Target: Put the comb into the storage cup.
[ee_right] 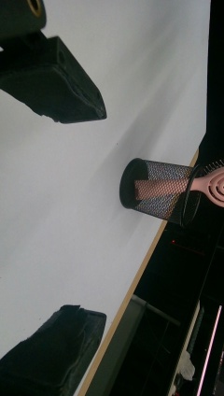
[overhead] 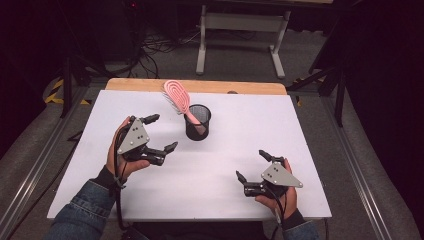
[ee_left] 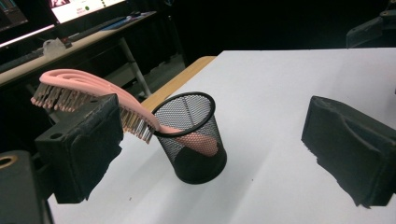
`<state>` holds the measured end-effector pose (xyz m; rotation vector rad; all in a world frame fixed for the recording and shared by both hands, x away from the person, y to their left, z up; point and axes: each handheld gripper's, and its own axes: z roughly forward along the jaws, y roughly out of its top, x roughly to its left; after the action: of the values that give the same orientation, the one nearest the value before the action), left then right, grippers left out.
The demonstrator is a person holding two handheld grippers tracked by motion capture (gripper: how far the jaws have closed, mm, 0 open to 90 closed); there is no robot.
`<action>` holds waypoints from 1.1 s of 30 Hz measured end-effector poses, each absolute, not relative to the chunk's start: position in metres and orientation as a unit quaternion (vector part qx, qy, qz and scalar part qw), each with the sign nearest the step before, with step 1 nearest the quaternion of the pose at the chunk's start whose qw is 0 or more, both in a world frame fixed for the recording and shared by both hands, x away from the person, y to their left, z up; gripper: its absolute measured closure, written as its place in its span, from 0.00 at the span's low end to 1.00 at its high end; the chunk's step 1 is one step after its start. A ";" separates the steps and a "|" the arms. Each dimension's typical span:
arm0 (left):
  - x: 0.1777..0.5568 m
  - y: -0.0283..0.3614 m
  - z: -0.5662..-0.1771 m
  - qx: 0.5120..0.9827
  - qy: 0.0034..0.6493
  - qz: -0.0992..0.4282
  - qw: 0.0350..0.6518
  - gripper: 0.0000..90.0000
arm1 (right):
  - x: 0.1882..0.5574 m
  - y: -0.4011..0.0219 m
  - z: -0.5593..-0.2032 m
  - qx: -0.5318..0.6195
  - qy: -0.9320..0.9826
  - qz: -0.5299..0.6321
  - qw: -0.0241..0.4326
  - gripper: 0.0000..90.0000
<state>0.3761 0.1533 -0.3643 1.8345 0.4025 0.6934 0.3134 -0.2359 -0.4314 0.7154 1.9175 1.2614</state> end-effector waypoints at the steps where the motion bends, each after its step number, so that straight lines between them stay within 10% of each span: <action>1: 0.375 0.154 -0.365 0.772 0.169 0.293 0.539 0.07 | 0.313 -0.236 -0.431 0.278 0.744 0.490 0.360 0.05; 33: 0.351 0.163 -0.396 0.788 0.157 0.301 0.514 0.07 | 0.312 -0.234 -0.431 0.271 0.747 0.485 0.365 0.05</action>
<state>0.3506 0.1627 -0.3960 1.8932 0.3770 0.7243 0.3118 -0.2340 -0.4311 0.6980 1.9220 1.2468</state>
